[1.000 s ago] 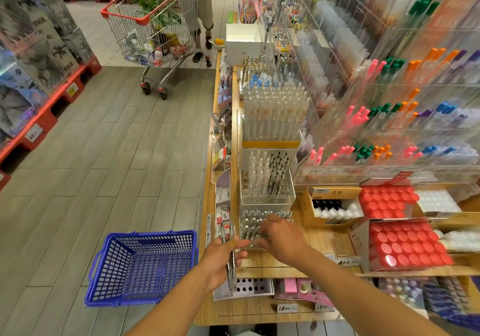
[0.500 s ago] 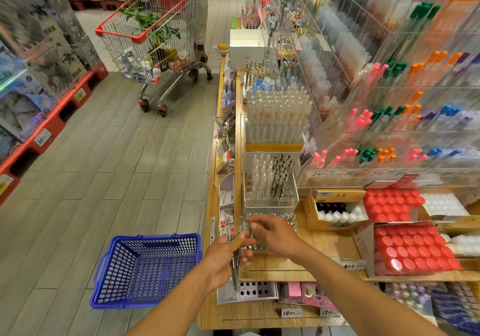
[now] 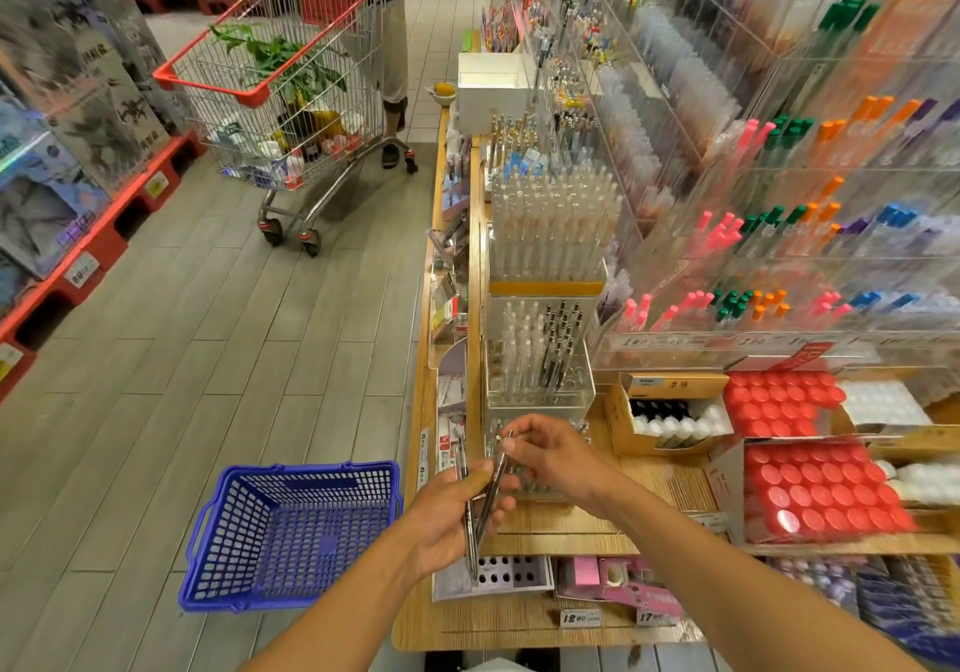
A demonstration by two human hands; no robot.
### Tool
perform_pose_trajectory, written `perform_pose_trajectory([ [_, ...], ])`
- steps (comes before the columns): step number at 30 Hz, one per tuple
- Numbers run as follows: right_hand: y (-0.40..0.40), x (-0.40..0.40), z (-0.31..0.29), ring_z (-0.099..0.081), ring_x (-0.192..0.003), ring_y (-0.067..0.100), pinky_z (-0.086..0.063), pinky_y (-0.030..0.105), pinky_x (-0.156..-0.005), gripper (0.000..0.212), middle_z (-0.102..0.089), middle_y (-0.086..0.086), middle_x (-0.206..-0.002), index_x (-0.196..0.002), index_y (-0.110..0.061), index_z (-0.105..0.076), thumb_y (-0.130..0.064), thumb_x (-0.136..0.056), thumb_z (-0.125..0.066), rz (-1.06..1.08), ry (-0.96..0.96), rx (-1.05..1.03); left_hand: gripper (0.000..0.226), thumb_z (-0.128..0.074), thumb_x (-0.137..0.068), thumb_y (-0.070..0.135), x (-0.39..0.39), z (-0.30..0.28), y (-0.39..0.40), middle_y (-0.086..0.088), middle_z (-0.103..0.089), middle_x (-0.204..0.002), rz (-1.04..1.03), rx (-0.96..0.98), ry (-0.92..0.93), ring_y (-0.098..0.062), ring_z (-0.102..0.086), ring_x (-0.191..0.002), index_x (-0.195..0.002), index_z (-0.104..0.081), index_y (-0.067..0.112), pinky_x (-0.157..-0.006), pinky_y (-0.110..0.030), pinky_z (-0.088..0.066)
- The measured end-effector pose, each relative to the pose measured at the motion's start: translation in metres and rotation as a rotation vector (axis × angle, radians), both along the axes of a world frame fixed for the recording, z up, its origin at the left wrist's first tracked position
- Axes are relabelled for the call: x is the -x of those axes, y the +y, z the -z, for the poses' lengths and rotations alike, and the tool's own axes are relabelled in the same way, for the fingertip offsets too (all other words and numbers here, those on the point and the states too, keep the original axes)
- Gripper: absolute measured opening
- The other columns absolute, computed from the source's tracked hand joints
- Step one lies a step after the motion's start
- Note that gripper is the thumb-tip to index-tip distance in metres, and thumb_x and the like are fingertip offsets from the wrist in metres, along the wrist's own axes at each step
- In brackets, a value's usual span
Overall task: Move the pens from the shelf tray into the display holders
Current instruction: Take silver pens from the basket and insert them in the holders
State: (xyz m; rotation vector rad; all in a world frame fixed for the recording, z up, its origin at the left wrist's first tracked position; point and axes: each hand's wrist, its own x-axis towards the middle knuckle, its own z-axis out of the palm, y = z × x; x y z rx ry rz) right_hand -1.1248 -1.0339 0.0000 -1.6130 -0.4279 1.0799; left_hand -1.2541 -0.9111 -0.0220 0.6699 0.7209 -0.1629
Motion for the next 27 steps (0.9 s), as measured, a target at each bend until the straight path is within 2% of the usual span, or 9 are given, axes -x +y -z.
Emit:
perform_pose_trajectory([
  [3, -0.004, -0.003, 0.003, -0.061, -0.065, 0.016, -0.052, 0.027, -0.060, 0.008, -0.063, 0.007, -0.081, -0.099, -0.007, -0.057, -0.009, -0.093, -0.062, 0.061, -0.079, -0.057, 0.028, -0.057, -0.096, 0.012, -0.001, 0.001, 0.001, -0.022, -0.073, -0.094, -0.076, -0.066, 0.072, -0.026, -0.071, -0.069, -0.119, -0.058, -0.003, -0.058, -0.032, -0.060],
  [7, -0.009, -0.010, 0.001, -0.065, -0.068, 0.018, -0.053, 0.026, -0.062, 0.005, -0.065, 0.007, -0.079, -0.096, -0.008, -0.056, -0.008, -0.094, -0.061, 0.119, -0.243, -0.101, 0.025, -0.055, -0.100, 0.012, 0.002, 0.005, 0.003, -0.016, -0.073, -0.082, -0.106, -0.144, 0.185, -0.024, -0.068, -0.065, -0.120, -0.056, -0.002, -0.054, -0.029, -0.059],
  [12, -0.017, -0.019, -0.003, -0.066, -0.071, 0.009, -0.056, 0.025, -0.067, 0.016, -0.068, -0.002, -0.083, -0.096, -0.027, -0.063, -0.011, -0.095, -0.061, 0.169, -0.528, -0.073, 0.023, -0.053, -0.101, 0.016, 0.007, 0.012, 0.007, -0.009, -0.066, -0.073, -0.107, -0.237, 0.278, -0.013, -0.053, -0.055, -0.117, -0.056, -0.001, -0.044, -0.020, -0.044],
  [16, -0.022, -0.019, 0.003, -0.058, -0.078, -0.004, -0.048, 0.010, -0.071, 0.007, -0.058, -0.019, -0.088, -0.100, -0.023, -0.065, -0.023, -0.095, -0.061, -0.007, -0.885, 0.054, 0.019, -0.050, -0.103, 0.019, 0.009, 0.014, 0.010, -0.004, -0.065, -0.068, -0.117, -0.244, 0.290, -0.010, -0.048, -0.052, -0.109, -0.059, 0.004, -0.043, -0.020, -0.040],
  [19, -0.021, -0.013, 0.013, -0.052, -0.077, -0.007, -0.038, 0.004, -0.070, 0.012, -0.058, -0.015, -0.090, -0.103, -0.016, -0.067, -0.022, -0.096, -0.060, -0.121, -1.014, 0.065, 0.022, -0.048, -0.104, 0.021, 0.008, 0.014, 0.009, -0.004, -0.066, -0.065, -0.129, -0.240, 0.290, -0.011, -0.048, -0.052, -0.108, -0.060, 0.003, -0.045, -0.021, -0.039],
  [21, -0.020, -0.009, 0.018, -0.057, -0.082, 0.001, -0.042, 0.008, -0.072, 0.014, -0.064, -0.007, -0.095, -0.104, -0.014, -0.068, -0.022, -0.097, -0.059, -0.172, -1.060, 0.073, 0.027, -0.044, -0.105, 0.023, 0.007, 0.013, 0.008, -0.005, -0.066, -0.065, -0.151, -0.229, 0.283, -0.012, -0.048, -0.053, -0.110, -0.060, 0.002, -0.049, -0.023, -0.039],
  [23, -0.018, -0.006, 0.022, -0.062, -0.086, 0.010, -0.050, 0.021, -0.074, 0.017, -0.067, -0.001, -0.100, -0.106, -0.013, -0.067, -0.024, -0.098, -0.057, -0.210, -1.072, 0.093, 0.034, -0.040, -0.106, 0.028, 0.006, 0.013, 0.007, -0.006, -0.066, -0.065, -0.178, -0.213, 0.276, -0.013, -0.048, -0.055, -0.111, -0.059, 0.000, -0.053, -0.026, -0.038],
  [27, -0.012, -0.002, 0.028, -0.061, -0.094, 0.019, -0.050, 0.035, -0.082, 0.023, -0.065, 0.003, -0.107, -0.111, -0.013, -0.065, -0.027, -0.102, -0.049, -0.331, -1.095, 0.178, 0.046, -0.030, -0.108, 0.034, 0.003, 0.010, 0.005, -0.009, -0.065, -0.069, -0.223, -0.187, 0.270, -0.015, -0.047, -0.057, -0.116, -0.059, -0.001, -0.057, -0.027, -0.038],
])
